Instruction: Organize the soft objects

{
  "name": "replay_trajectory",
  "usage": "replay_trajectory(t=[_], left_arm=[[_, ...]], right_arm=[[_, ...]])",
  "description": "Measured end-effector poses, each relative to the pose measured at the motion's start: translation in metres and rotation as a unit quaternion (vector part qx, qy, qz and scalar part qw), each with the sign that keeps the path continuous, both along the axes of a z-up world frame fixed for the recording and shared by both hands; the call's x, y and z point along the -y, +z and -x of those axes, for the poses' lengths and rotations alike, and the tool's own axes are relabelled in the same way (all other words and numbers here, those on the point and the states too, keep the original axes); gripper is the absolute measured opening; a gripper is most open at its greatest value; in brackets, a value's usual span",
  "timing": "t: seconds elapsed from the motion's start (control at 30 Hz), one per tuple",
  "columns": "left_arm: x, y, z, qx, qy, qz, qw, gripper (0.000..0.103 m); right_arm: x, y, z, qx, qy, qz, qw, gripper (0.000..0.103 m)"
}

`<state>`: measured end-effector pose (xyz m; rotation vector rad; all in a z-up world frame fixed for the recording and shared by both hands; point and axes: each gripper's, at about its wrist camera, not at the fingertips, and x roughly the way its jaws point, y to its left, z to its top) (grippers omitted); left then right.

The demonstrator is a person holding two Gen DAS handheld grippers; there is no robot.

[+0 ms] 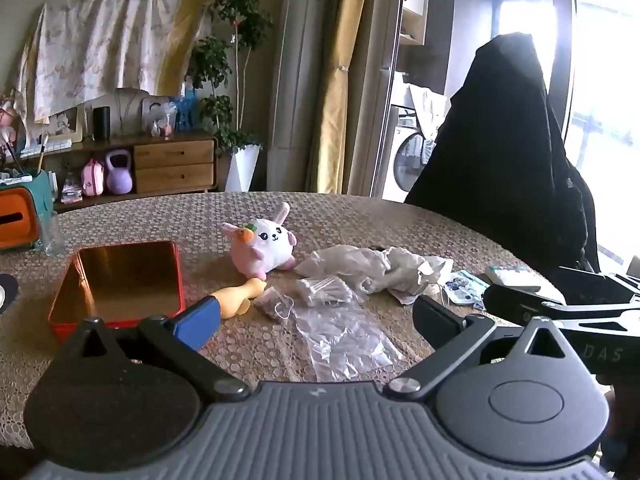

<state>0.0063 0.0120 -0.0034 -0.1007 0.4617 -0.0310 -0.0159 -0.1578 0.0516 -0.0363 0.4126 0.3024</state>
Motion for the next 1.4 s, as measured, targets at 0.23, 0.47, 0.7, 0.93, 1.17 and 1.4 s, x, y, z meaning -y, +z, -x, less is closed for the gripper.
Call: replay_trajectory(t=[0.23,0.47,0.7,0.93,1.17,1.4], left_arm=[[-0.001,0.004,0.002,0.007,0.004,0.004,1.0000,0.103],[0.001,0.005,0.002,0.010,0.007,0.002,0.9999,0.103],[0.002,0.006,0.002,0.011,0.007,0.001,0.9999,0.103],[0.005,0.009,0.005,0.018,0.007,0.003,0.9998,0.103],[0.004,0.010,0.010,0.021,0.006,0.004,0.9997,0.103],[0.004,0.012,0.012,0.027,0.007,0.003,0.9996,0.103]], right_arm=[[0.000,0.006,0.001,0.003,0.002,0.003,1.000,0.103],[0.002,0.006,0.005,0.008,0.003,0.002,1.000,0.103],[0.001,0.009,0.009,0.015,0.002,0.003,1.000,0.103],[0.003,0.012,0.011,0.021,0.000,0.001,1.000,0.103],[0.002,0.009,0.015,0.026,-0.003,-0.002,1.000,0.103],[0.002,0.009,0.018,0.031,-0.004,-0.002,0.999,0.103]])
